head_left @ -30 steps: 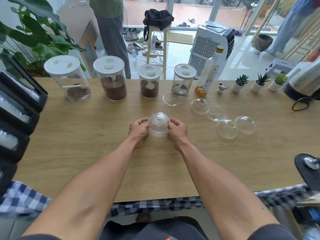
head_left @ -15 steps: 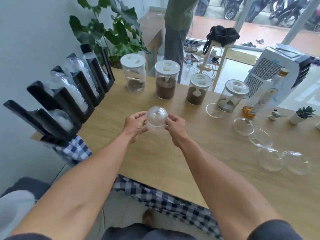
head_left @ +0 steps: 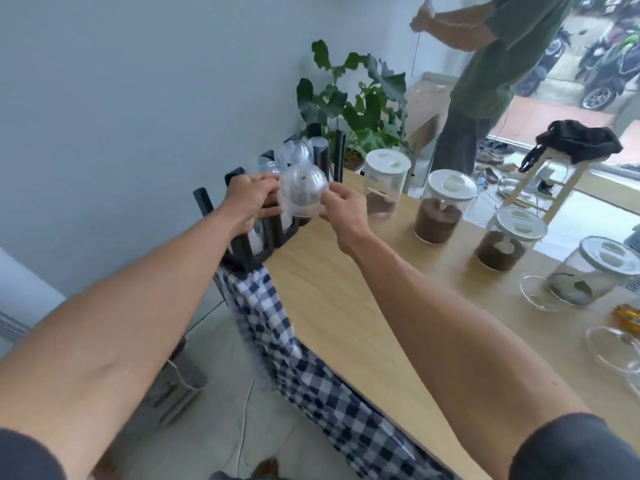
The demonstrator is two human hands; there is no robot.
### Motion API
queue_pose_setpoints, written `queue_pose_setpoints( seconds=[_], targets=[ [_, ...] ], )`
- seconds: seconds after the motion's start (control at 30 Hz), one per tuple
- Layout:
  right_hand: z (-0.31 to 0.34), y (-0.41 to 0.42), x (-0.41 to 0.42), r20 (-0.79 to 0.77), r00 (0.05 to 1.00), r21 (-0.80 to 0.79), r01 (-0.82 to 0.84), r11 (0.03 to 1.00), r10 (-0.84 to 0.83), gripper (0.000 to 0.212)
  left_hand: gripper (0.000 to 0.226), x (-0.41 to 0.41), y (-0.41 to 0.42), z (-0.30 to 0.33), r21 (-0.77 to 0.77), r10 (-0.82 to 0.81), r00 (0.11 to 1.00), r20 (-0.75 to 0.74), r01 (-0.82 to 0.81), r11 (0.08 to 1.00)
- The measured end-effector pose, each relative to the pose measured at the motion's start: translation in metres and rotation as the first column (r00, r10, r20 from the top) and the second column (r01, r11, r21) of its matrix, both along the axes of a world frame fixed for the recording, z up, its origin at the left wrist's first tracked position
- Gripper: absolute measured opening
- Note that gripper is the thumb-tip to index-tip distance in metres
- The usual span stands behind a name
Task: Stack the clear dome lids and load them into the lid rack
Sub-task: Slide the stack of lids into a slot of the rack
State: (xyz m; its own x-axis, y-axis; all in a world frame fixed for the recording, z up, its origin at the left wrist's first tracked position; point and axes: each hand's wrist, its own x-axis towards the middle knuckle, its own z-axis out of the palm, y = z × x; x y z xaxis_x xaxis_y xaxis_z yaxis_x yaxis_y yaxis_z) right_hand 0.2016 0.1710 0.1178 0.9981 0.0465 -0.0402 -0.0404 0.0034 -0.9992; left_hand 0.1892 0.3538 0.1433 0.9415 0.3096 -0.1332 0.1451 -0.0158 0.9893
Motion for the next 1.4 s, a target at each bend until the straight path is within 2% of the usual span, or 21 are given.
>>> queue_pose_setpoints(
  seconds=[0.13,0.23,0.27,0.33,0.47,0.53,0.6,0.73,0.87,1.07,1.13,1.27,1.4],
  targets=[
    [0.024,0.061,0.012,-0.021,1.000,-0.002,0.016,1.000,-0.016,0.022,0.014,0.008,0.065,0.033,0.029,-0.013,0.999,-0.036,0.015,0.999],
    [0.034,0.098,0.021,-0.080,0.996,-0.017,0.040,0.999,-0.041,0.033,0.013,0.015,0.108,0.048,0.057,-0.046,0.995,-0.083,0.051,0.997],
    [0.036,0.109,0.022,-0.114,0.993,-0.009,0.042,0.999,-0.043,0.031,0.012,0.019,0.120,0.050,0.074,-0.063,0.993,-0.098,0.070,0.995],
    [0.038,0.127,0.023,-0.190,0.980,-0.021,0.053,0.998,-0.056,0.010,0.010,0.026,0.142,0.050,0.130,-0.114,0.985,-0.133,0.131,0.983],
    [0.028,0.157,0.026,-0.334,0.936,-0.046,0.102,0.994,-0.111,0.018,0.013,0.042,0.167,0.040,0.287,-0.209,0.951,-0.228,0.271,0.919],
    [0.018,0.168,0.028,-0.380,0.914,-0.039,0.138,0.990,-0.142,0.021,0.017,0.052,0.177,0.035,0.311,-0.254,0.927,-0.276,0.336,0.889],
    [0.011,0.175,0.029,-0.420,0.890,-0.063,0.165,0.984,-0.176,0.015,0.018,0.061,0.186,0.030,0.312,-0.299,0.898,-0.321,0.399,0.862],
    [0.002,0.185,0.032,-0.474,0.855,-0.058,0.209,0.976,-0.211,0.018,0.015,0.082,0.201,0.020,0.262,-0.368,0.849,-0.379,0.480,0.838],
    [-0.013,0.190,0.033,-0.523,0.822,-0.075,0.221,0.972,-0.227,0.021,0.038,0.101,0.215,0.002,0.187,-0.443,0.728,-0.523,0.606,0.773],
    [-0.037,0.191,0.034,-0.566,0.783,-0.107,0.243,0.964,-0.260,0.012,0.035,0.120,0.228,-0.032,0.014,-0.483,0.640,-0.598,0.610,0.792],
    [-0.047,0.192,0.035,-0.578,0.771,-0.106,0.257,0.961,-0.270,0.013,0.040,0.121,0.231,-0.044,-0.022,-0.483,0.626,-0.612,0.597,0.802],
    [-0.064,0.197,0.038,-0.583,0.746,-0.143,0.296,0.945,-0.322,0.012,0.071,0.118,0.231,-0.063,-0.041,-0.476,0.622,-0.622,0.581,0.813],
    [-0.077,0.200,0.043,-0.576,0.733,-0.164,0.329,0.930,-0.361,0.011,0.067,0.116,0.229,-0.075,-0.049,-0.475,0.637,-0.607,0.566,0.823]
  ],
)
